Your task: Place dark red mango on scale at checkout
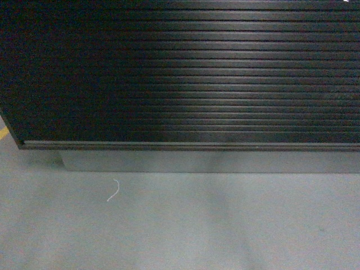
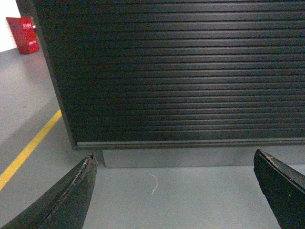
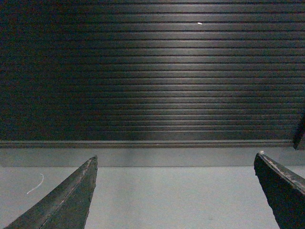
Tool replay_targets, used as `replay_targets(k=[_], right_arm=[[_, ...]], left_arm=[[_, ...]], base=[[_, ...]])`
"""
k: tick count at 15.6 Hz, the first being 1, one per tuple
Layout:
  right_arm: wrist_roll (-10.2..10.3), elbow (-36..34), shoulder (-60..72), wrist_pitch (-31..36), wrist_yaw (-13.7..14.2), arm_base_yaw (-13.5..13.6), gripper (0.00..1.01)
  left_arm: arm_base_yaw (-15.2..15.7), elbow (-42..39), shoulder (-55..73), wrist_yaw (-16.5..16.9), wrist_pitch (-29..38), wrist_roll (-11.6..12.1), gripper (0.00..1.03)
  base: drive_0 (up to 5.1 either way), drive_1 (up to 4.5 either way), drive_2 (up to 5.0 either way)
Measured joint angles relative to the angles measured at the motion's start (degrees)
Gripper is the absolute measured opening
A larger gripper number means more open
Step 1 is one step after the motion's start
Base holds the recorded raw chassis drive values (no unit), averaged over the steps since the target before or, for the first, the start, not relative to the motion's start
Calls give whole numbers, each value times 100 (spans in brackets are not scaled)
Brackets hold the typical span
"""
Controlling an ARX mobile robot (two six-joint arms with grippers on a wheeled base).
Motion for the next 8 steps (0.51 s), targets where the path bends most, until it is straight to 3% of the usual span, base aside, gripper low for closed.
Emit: replay_targets(k=[8], right_arm=[[0, 0, 0, -4, -2, 0, 98]], left_arm=[[0, -2, 0, 4, -22, 2, 98]], base=[[-3, 349, -354]])
